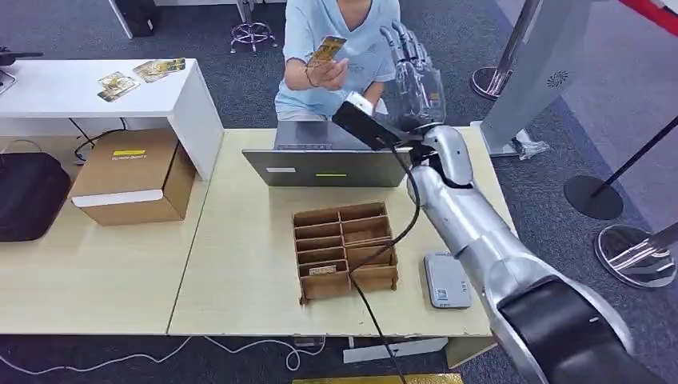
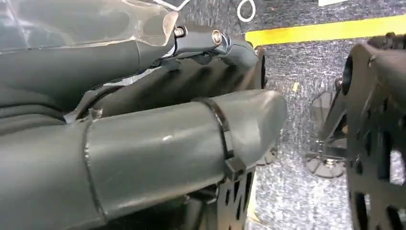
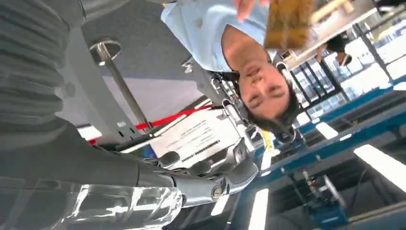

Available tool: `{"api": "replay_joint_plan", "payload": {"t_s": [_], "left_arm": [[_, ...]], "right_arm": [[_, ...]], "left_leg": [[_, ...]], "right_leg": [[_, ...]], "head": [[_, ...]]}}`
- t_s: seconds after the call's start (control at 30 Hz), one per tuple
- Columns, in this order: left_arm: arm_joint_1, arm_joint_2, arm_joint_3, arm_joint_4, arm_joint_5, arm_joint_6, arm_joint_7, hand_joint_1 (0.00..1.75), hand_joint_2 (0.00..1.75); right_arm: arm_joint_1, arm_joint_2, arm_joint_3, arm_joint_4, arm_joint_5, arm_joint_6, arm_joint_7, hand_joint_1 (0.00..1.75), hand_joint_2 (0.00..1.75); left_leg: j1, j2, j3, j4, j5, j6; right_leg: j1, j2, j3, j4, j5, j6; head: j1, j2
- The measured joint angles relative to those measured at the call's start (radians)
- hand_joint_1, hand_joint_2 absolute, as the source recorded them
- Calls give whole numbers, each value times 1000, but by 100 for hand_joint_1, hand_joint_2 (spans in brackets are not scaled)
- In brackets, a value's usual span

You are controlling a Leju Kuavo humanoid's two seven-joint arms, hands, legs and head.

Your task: Pass the card to the sensor for recognition and then transmit it.

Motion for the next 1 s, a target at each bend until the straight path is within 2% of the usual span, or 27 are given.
{"api": "replay_joint_plan", "payload": {"t_s": [0.4, 0.47, 0.5, 0.53, 0.6, 0.73, 0.77, 0.8, 0.83, 0.9, 1.0], "left_arm": [[1, -7, 75, 0, 47, -1, 3, 0, 0], [0, -7, 73, 0, -17, -1, 0, 0, 0], [-3, -8, 56, 0, -102, -2, -3, 0, 0], [-10, -8, 25, 0, -188, -7, -5, 0, 0], [-23, -6, -37, 1, -279, -14, -5, 0, 0], [-37, -3, -97, 2, -285, -20, -15, 0, 0], [-38, -2, -108, 2, -324, -23, -14, 0, 0], [-42, -1, -140, 2, -411, -27, -10, 0, 0], [-50, 2, -185, 2, -499, -32, 9, 0, 0], [-77, 8, -295, -12, -596, -34, 29, 0, 0], [-113, 11, -399, -27, -631, -34, -13, 0, 0]], "right_arm": [[202, -89, -199, -232, -286, 10, -145, 0, 175], [263, -103, -239, -297, -366, 28, -208, 0, 175], [301, -106, -261, -339, -414, 34, -253, 0, 175], [345, -111, -283, -383, -464, 44, -292, 0, 175], [434, -115, -326, -466, -555, 78, -336, 0, 175], [628, -130, -408, -626, -786, 254, -352, 0, 175], [676, -137, -428, -659, -859, 330, -344, 0, 175], [727, -141, -449, -696, -964, 436, -326, 0, 175], [783, -144, -466, -725, -1059, 535, -314, 0, 175], [885, -146, -494, -781, -1212, 721, -303, 0, 175], [1004, -145, -499, -823, -1332, 866, -305, 0, 175]], "left_leg": [[-1, -1, 0, 0, 0, 0], [-1, -1, 0, 0, 0, 0], [-1, -2, 0, 0, 0, 0], [-1, -2, -1, 0, 0, 0], [-1, -2, -1, 0, -1, 0], [-1, -2, -1, 0, -1, 1], [-1, -3, -2, 0, -1, 1], [-1, -3, -2, 0, -1, 1], [-1, -5, -3, 0, -1, 1], [1, -7, -6, 0, -1, 1], [2, -5, -6, 0, -2, 0]], "right_leg": [[-1, 0, 0, 0, 0, 0], [-1, 0, 0, -1, 0, 0], [-1, -1, 0, -1, 0, 1], [-1, -2, 0, -1, 0, 1], [-1, -2, -1, -1, 0, 1], [-1, -2, -1, -1, 0, 1], [-1, -3, -1, -1, -1, 1], [-1, -3, -1, -2, -1, 1], [-1, -5, -1, -2, -1, 1], [0, -7, -2, -2, -1, 1], [0, -5, -3, -2, 0, 1]], "head": [[0, 0], [0, 0], [0, 0], [0, 0], [-1, 0], [0, 0], [0, 0], [0, 0], [0, 0], [2, 0], [0, 0]]}}
